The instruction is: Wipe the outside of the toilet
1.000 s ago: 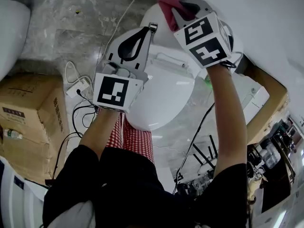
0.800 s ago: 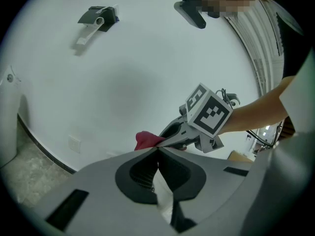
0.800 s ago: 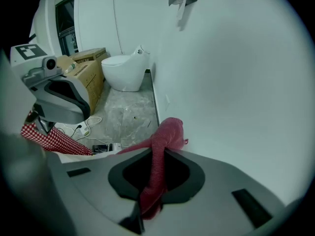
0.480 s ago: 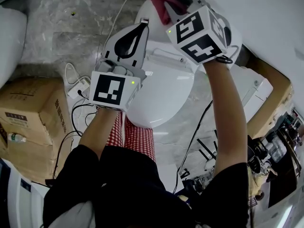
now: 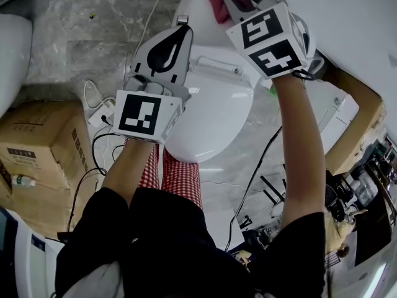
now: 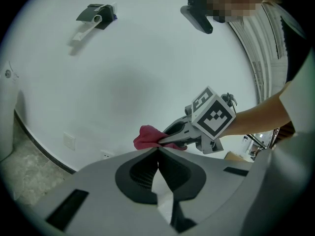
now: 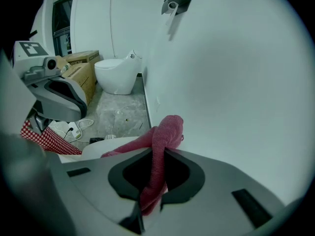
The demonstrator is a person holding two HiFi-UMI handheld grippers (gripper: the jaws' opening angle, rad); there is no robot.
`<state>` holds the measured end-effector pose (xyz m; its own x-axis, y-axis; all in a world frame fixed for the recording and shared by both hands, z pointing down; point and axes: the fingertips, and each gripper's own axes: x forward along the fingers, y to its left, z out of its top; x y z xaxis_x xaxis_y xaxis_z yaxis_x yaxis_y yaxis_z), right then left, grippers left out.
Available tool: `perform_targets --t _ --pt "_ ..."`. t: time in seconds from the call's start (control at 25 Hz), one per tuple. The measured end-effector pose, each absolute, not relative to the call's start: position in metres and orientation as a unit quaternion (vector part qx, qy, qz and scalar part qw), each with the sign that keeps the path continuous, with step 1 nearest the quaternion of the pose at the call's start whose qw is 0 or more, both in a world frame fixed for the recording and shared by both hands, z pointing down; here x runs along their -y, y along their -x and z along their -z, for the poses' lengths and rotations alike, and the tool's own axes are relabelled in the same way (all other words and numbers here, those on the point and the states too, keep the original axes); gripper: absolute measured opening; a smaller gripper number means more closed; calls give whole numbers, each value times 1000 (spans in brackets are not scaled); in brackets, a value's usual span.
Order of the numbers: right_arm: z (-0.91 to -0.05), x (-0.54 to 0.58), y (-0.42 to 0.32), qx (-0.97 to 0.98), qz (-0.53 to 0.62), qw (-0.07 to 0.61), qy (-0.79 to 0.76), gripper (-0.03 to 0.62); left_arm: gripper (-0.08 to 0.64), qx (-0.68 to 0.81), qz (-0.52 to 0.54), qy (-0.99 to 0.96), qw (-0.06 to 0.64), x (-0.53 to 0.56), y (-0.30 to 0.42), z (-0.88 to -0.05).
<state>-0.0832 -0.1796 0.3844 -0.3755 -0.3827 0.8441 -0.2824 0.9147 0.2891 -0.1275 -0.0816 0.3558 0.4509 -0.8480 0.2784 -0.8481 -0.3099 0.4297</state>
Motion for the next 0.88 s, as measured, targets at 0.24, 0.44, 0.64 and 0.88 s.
perform_targets --t 0.24,0.44,0.64,0.88 --pt "-379 180 65 830 35 508 -228 54 9 510 -8 -818 266 74 113 -357" --pt "-375 184 51 834 27 494 -245 54 9 499 -13 -825 265 69 97 -360" --pt "-368 182 31 834 29 486 -261 54 9 495 -17 -830 255 65 80 -355" --pt "-364 181 11 831 26 484 -273 54 9 487 -18 -836 252 62 63 -350"
